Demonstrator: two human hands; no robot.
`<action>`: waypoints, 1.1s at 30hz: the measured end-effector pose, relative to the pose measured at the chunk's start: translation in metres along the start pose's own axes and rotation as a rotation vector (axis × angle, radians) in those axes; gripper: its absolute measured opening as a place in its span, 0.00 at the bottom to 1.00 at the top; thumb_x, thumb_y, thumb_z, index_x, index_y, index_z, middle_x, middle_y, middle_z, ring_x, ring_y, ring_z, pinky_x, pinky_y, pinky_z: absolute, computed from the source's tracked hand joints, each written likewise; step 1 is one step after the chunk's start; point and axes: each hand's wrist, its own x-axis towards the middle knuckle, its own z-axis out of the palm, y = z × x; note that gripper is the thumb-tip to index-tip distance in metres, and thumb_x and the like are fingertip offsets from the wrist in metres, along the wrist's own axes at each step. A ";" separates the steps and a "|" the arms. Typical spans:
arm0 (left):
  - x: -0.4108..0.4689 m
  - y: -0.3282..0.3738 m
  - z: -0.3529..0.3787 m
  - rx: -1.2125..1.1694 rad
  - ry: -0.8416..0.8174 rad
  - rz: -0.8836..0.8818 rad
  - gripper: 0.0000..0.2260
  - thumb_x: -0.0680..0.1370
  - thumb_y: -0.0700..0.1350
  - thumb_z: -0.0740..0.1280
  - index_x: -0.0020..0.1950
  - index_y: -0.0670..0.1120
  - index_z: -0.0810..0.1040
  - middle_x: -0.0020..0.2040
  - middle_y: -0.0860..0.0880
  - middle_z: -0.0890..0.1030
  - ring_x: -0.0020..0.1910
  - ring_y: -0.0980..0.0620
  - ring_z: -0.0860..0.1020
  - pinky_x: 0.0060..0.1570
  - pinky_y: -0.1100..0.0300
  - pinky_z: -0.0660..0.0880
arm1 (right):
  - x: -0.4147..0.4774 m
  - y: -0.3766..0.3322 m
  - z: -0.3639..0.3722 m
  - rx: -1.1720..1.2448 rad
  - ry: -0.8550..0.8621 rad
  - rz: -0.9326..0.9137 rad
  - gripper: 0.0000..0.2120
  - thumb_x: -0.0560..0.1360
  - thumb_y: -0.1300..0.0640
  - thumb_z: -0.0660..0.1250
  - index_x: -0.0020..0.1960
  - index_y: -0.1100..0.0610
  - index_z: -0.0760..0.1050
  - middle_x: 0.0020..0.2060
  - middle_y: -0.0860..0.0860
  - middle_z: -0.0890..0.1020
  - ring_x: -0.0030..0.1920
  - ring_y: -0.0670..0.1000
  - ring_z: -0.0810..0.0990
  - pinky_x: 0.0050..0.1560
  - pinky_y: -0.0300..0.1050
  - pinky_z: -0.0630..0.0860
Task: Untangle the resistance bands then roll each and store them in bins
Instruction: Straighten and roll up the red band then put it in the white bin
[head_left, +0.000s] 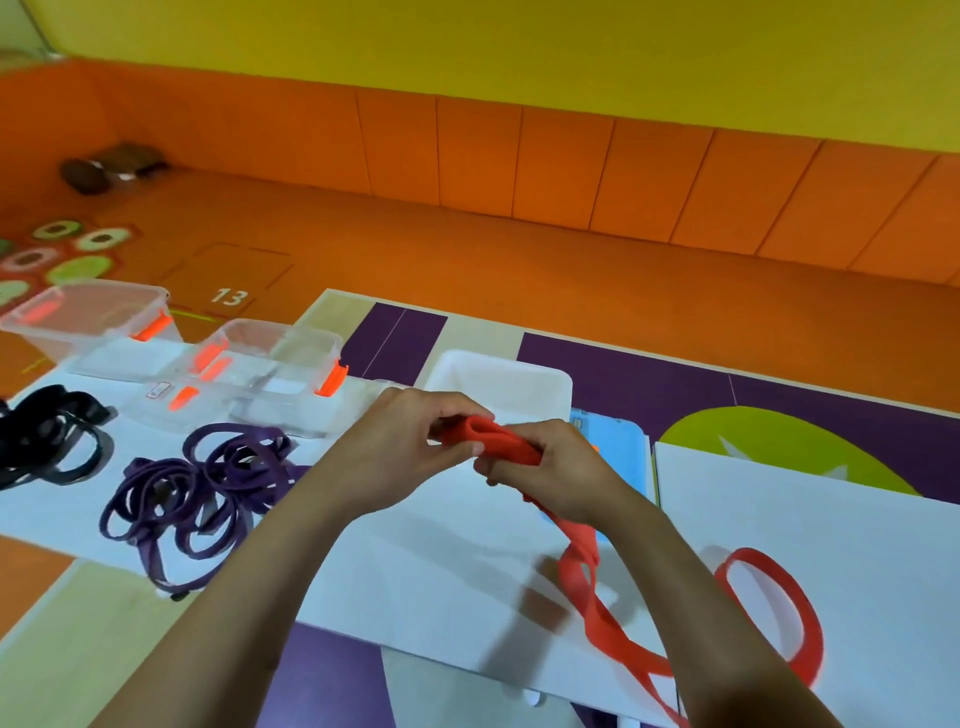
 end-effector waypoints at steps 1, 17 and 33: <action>0.001 0.002 -0.001 0.006 0.026 0.016 0.09 0.78 0.45 0.73 0.58 0.54 0.84 0.49 0.62 0.84 0.51 0.60 0.81 0.53 0.67 0.78 | 0.001 0.000 -0.003 0.026 -0.042 -0.007 0.05 0.77 0.54 0.71 0.52 0.48 0.84 0.40 0.49 0.87 0.42 0.47 0.85 0.42 0.41 0.80; 0.006 -0.013 0.048 0.215 0.429 -0.071 0.09 0.74 0.37 0.74 0.49 0.50 0.82 0.42 0.56 0.80 0.39 0.59 0.77 0.41 0.65 0.77 | -0.002 -0.002 0.028 0.149 0.261 0.068 0.21 0.80 0.56 0.69 0.67 0.37 0.68 0.52 0.42 0.78 0.42 0.41 0.77 0.40 0.31 0.73; -0.006 0.007 0.047 -0.608 0.227 -0.470 0.04 0.75 0.38 0.75 0.48 0.46 0.85 0.43 0.49 0.87 0.48 0.52 0.85 0.57 0.54 0.79 | -0.011 0.007 0.026 -0.467 0.255 -0.036 0.29 0.84 0.52 0.60 0.80 0.36 0.53 0.51 0.45 0.69 0.49 0.52 0.77 0.43 0.46 0.71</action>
